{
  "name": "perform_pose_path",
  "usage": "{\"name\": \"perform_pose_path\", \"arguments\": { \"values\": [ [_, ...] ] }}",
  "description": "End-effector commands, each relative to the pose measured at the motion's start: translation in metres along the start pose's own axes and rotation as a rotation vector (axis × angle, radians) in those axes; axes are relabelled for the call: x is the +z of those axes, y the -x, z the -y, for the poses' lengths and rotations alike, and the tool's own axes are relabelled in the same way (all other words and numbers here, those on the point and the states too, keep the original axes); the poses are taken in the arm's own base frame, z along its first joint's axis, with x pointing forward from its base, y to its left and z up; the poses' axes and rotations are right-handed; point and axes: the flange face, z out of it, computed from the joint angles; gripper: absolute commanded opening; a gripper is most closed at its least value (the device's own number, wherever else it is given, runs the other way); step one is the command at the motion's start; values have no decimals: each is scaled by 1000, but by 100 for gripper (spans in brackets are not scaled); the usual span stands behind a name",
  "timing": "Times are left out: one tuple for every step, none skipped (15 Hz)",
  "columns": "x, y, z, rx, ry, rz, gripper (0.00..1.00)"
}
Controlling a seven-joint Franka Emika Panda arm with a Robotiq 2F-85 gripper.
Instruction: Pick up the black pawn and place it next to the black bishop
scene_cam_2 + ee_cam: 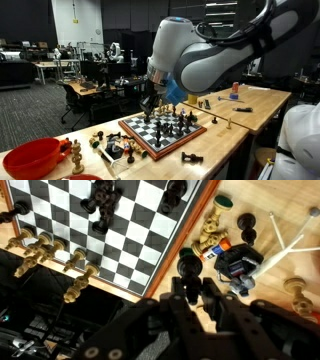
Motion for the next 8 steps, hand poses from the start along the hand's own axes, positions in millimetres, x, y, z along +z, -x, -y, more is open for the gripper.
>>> {"name": "perform_pose_path", "arguments": {
  "values": [
    [25, -19, -8, -70, 24, 27, 6],
    [32, -23, -11, -80, 31, 37, 6],
    [38, -28, -15, -90, 40, 47, 6],
    [44, -33, -17, -98, 51, 57, 6],
    [52, -37, -20, -107, 62, 69, 6],
    [57, -41, -22, -115, 70, 78, 6],
    [64, -45, -23, -124, 78, 90, 6],
    [71, -47, -26, -131, 90, 104, 6]
  ]
}}
